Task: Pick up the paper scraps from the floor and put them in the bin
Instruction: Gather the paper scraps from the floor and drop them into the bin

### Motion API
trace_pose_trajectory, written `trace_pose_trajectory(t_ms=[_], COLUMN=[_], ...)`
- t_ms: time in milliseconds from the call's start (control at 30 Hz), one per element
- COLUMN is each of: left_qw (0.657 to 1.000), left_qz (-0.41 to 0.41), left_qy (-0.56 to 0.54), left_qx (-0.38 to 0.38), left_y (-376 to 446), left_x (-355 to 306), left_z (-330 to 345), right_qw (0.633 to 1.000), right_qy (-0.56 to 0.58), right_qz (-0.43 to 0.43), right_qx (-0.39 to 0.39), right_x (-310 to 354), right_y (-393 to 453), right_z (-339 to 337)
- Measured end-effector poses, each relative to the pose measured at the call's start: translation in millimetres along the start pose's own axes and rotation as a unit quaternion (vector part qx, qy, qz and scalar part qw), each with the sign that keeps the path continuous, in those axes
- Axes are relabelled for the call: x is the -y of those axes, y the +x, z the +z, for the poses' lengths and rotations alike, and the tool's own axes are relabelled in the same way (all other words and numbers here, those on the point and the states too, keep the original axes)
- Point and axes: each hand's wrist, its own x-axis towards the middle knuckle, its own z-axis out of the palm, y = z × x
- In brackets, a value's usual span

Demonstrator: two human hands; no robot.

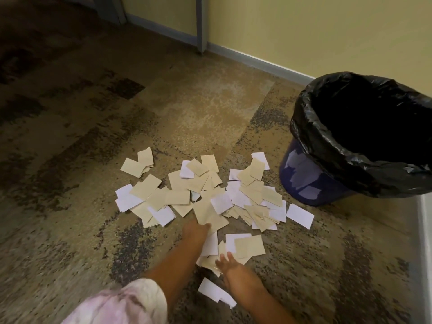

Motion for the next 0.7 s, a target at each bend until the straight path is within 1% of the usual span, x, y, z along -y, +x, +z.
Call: trace_pose_trajectory(t_ms=[67, 100, 133, 167, 200, 233, 333, 433, 500, 600, 700], left_qw=[0.999, 0.998, 0.996, 0.993, 0.99, 0.988, 0.988, 0.986, 0.983, 0.977, 0.971], left_qz=[-0.009, -0.012, -0.015, -0.015, -0.015, -0.013, -0.005, 0.005, 0.007, 0.011, 0.022], left_qy=[-0.034, -0.061, -0.091, -0.118, -0.138, -0.153, -0.156, -0.167, -0.182, -0.213, -0.236], left_qx=[-0.004, -0.008, -0.012, -0.012, -0.011, -0.007, -0.004, -0.004, 0.002, 0.012, 0.017], left_y=[-7.8, -11.9, -16.4, -21.0, -25.1, -28.8, -41.9, -56.7, -67.2, -85.8, -105.9], left_x=[13.7, 20.1, 25.0, 28.8, 32.3, 35.7, 43.7, 45.2, 42.8, 36.9, 32.8], left_z=[-8.7, -14.3, -20.4, -26.8, -33.0, -38.8, -52.5, -62.0, -66.3, -70.1, -72.4], right_qw=[0.999, 0.996, 0.987, 0.971, 0.952, 0.938, 0.921, 0.885, 0.841, 0.757, 0.694], right_qy=[0.04, 0.066, 0.083, 0.095, 0.112, 0.138, 0.18, 0.254, 0.35, 0.487, 0.582], right_qz=[-0.004, 0.0, -0.005, -0.02, -0.031, -0.031, 0.009, 0.07, 0.108, 0.141, 0.176], right_qx=[-0.03, -0.068, -0.139, -0.22, -0.283, -0.317, -0.346, -0.383, -0.398, -0.412, -0.387], right_x=[2.2, 3.6, 4.6, 4.1, 3.4, 2.8, 0.0, 0.4, 5.3, 11.6, 15.6], right_y=[-8.9, -14.7, -20.1, -24.1, -28.5, -33.2, -45.7, -55.2, -63.4, -73.6, -82.9], right_z=[-2.5, -5.3, -7.3, -7.8, -8.7, -10.8, -23.9, -44.9, -58.8, -73.2, -84.6])
